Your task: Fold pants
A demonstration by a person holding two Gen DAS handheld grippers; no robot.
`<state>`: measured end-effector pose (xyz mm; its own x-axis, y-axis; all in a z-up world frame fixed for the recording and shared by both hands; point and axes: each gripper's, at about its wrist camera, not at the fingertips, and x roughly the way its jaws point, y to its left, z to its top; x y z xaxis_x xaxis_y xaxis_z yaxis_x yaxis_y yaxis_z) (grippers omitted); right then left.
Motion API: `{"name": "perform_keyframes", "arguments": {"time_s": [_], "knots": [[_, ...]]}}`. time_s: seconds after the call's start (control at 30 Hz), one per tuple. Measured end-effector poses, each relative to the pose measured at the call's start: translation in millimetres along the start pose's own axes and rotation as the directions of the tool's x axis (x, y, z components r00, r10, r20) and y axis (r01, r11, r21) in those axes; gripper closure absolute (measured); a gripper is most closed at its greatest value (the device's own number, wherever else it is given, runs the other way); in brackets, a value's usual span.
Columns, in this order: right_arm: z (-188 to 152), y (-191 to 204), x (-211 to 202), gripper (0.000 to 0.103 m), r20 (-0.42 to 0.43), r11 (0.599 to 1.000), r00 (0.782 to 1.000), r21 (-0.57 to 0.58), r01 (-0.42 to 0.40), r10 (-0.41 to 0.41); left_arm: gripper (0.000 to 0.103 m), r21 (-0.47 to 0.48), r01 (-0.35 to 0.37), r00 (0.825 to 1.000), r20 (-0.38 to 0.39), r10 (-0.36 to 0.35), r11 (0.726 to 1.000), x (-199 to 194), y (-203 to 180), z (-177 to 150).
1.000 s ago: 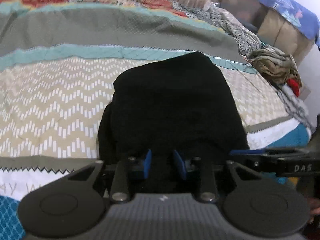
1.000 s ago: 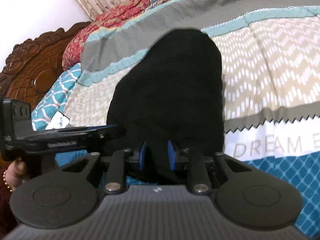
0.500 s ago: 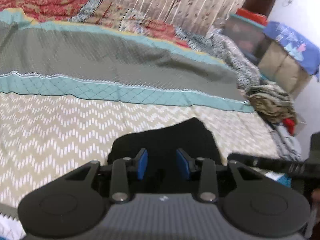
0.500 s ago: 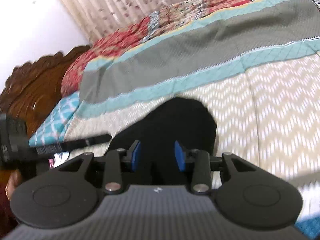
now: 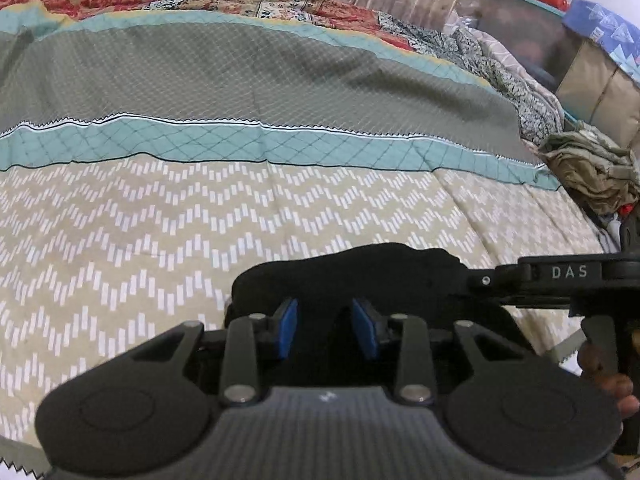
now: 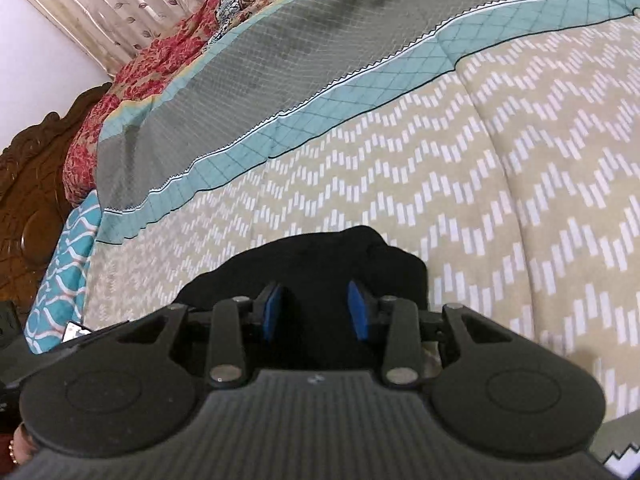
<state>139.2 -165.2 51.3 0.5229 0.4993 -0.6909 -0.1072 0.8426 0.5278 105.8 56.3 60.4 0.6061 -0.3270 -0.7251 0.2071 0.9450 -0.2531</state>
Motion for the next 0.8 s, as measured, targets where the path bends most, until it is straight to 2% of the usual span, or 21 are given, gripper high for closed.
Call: {"name": "perform_keyframes", "arguments": {"time_s": [0.07,0.1,0.13,0.17,0.2,0.23,0.3,0.4,0.5,0.7,0.8], "knots": [[3,2,-13,0.060,0.021,1.000,1.000,0.001,-0.016,0.016,0.068,-0.026,0.021,1.000,0.016,-0.020,0.999,-12,3,4],[3,2,-26,0.048,0.056,0.999,0.998,0.007,-0.033,0.033,0.057,-0.040,0.033,0.999,0.039,-0.032,0.999,-23,7,4],[2,2,-37,0.041,0.089,0.999,0.995,0.014,-0.052,0.051,0.040,-0.049,0.032,0.997,0.070,-0.029,0.998,-34,11,3],[-3,-1,-49,0.030,0.124,0.997,0.990,0.020,-0.072,0.068,0.033,-0.060,0.018,0.995,0.103,-0.011,0.998,-46,16,0],[-9,-5,-62,0.024,0.158,0.996,0.984,0.027,-0.089,0.084,0.022,-0.074,0.002,0.992,0.129,0.007,0.997,-55,22,-4],[-18,-11,-72,0.023,0.177,0.994,0.980,0.034,-0.102,0.094,0.016,-0.098,-0.002,0.991,0.130,0.015,0.995,-61,30,-10],[-38,-23,-85,0.020,0.171,0.992,0.980,0.066,-0.110,0.097,0.013,-0.162,0.016,0.996,0.084,-0.003,0.987,-63,45,-20],[-66,-37,-91,0.020,0.125,0.982,0.985,0.132,-0.135,0.119,0.004,-0.258,0.028,0.999,-0.007,-0.031,0.966,-58,57,-36],[-88,-41,-95,0.019,0.094,0.965,0.980,0.178,-0.191,0.177,0.002,-0.317,0.032,0.998,-0.040,-0.047,0.948,-56,56,-51],[-102,-29,-81,0.019,-0.025,0.969,0.984,0.179,-0.171,0.178,0.001,-0.254,-0.051,0.996,-0.083,0.031,0.966,-55,33,-68],[-107,-30,-76,0.017,-0.019,0.970,0.986,0.182,-0.158,0.165,0.000,-0.262,-0.082,0.993,-0.105,0.056,0.962,-51,31,-70]]}}
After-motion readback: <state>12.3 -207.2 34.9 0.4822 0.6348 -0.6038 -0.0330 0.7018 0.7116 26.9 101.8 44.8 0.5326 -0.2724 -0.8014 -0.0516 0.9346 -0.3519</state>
